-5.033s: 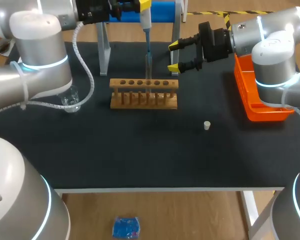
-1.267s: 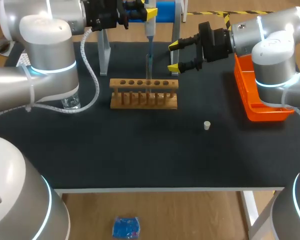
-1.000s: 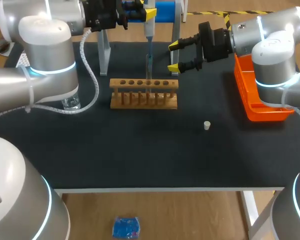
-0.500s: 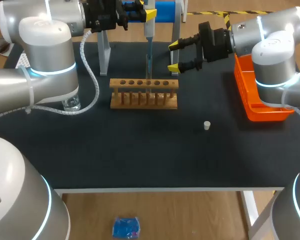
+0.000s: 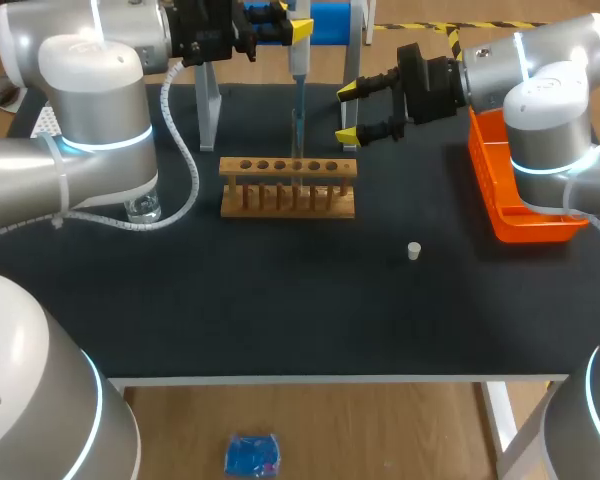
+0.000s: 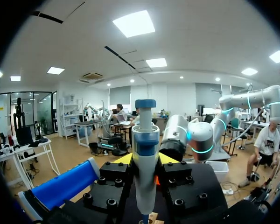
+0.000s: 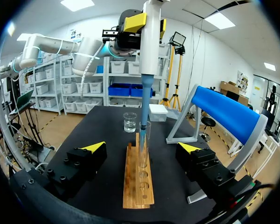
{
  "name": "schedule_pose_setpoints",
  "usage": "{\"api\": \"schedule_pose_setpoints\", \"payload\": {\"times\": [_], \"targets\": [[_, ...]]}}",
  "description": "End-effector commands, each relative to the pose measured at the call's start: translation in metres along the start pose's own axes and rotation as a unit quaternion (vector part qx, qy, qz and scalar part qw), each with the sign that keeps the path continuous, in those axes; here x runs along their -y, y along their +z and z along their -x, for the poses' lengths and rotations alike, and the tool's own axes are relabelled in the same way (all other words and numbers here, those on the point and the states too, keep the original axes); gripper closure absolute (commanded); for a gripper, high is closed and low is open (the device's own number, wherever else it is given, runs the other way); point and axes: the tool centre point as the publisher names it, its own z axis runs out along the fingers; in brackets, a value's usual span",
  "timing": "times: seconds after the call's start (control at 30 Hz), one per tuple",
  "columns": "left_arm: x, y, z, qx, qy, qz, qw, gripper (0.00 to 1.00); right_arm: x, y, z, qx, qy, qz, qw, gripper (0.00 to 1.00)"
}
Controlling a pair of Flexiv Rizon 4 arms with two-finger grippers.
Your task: Invert the test tube, pick up the pipette, mount the tip to pipette, aspirate from beaker and dispense into the tube, eject the tip, return the pipette, and cap with the stopper.
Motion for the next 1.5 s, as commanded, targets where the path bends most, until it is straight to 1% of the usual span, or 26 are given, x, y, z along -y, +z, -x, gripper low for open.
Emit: {"api": "schedule_pose_setpoints", "payload": {"times": [0.03, 0.7, 0.8, 0.93, 1.2, 1.33, 1.4, 1.47, 1.5], "targets": [[-0.001, 0.002, -0.001, 0.003, 0.001, -0.004, 1.0, 1.0, 0.0, 0.0, 0.0, 0.0, 0.0, 0.0, 1.0, 0.0], [-0.001, 0.002, -0.001, 0.003, 0.001, -0.004, 1.0, 1.0, 0.0, 0.0, 0.0, 0.0, 0.0, 0.0, 1.0, 0.0], [-0.001, 0.002, -0.001, 0.003, 0.001, -0.004, 1.0, 1.0, -0.008, -0.017, 0.0, 0.019, 0.01, -0.016, 1.0, 0.0], [-0.001, 0.002, -0.001, 0.003, 0.001, -0.004, 1.0, 1.0, -0.03, -0.043, 0.0, 0.031, 0.027, -0.025, 0.999, 0.0], [-0.001, 0.002, -0.001, 0.003, 0.001, -0.004, 1.0, 1.0, -0.086, -0.087, 0.0, 0.047, 0.071, -0.029, 0.996, 0.0], [-0.001, 0.002, -0.001, 0.003, 0.001, -0.004, 1.0, 1.0, -0.116, -0.098, 0.0, 0.055, 0.064, -0.032, 0.996, 0.0], [-0.001, 0.002, -0.001, 0.003, 0.001, -0.004, 1.0, 1.0, -0.129, -0.101, -0.001, 0.067, 0.056, -0.045, 0.995, 0.0], [-0.001, 0.002, -0.001, 0.003, 0.001, -0.004, 1.0, 1.0, -0.143, -0.103, -0.002, 0.066, 0.049, -0.048, 0.995, 0.0], [-0.001, 0.002, -0.001, 0.003, 0.001, -0.004, 1.0, 1.0, -0.149, -0.103, -0.002, 0.072, 0.046, -0.053, 0.995, 0.0]]}}
